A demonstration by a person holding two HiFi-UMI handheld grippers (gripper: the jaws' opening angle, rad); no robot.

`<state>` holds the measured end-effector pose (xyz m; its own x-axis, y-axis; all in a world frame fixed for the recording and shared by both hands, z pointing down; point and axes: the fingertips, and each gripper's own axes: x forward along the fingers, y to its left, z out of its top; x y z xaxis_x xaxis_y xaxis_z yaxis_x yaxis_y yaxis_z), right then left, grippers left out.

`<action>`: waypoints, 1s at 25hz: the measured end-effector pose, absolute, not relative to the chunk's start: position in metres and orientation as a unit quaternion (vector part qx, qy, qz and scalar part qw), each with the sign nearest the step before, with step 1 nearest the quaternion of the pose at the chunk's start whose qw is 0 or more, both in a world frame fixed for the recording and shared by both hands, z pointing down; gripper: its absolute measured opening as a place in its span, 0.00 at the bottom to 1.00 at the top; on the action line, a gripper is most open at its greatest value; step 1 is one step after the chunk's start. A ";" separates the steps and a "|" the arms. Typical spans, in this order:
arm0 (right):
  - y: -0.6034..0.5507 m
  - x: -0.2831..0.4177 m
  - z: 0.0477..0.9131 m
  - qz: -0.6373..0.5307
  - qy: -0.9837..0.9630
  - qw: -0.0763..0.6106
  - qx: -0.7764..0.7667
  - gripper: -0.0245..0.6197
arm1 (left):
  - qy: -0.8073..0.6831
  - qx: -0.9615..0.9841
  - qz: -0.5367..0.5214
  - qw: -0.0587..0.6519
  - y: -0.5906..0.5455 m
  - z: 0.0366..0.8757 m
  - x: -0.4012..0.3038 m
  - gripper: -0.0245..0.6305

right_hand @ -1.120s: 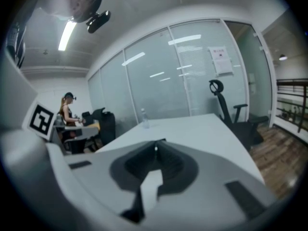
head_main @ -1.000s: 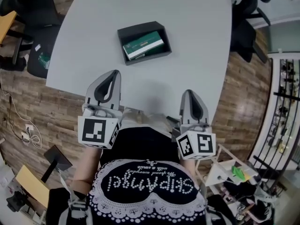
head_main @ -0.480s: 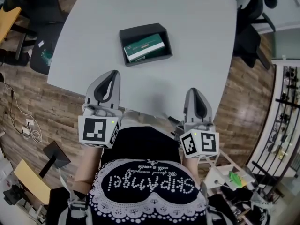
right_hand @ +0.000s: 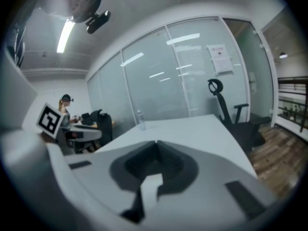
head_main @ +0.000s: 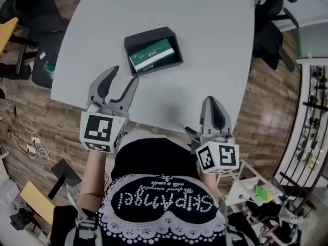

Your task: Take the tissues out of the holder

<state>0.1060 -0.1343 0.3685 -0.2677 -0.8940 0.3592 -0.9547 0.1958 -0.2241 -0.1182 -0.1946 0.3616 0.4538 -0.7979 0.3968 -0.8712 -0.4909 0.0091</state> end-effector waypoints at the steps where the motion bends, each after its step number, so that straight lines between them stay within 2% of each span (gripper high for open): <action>1: -0.135 0.107 0.369 0.204 -0.768 0.074 0.602 0.09 | -0.483 0.850 0.184 0.098 -0.200 0.363 -0.115 0.42; 12: -0.143 0.136 0.376 0.215 -0.743 0.073 0.630 0.09 | -0.372 0.883 0.267 0.106 -0.257 0.415 -0.061 0.53; 25: -0.142 0.150 0.389 0.236 -0.721 0.080 0.646 0.09 | -0.308 0.878 0.334 0.150 -0.284 0.484 -0.032 0.57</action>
<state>0.1498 -0.1421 0.3886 -0.1522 -0.8946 0.4201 -0.9700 0.0535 -0.2373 -0.0321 -0.2836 0.4842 0.5877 -0.4402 0.6788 -0.6411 -0.7652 0.0589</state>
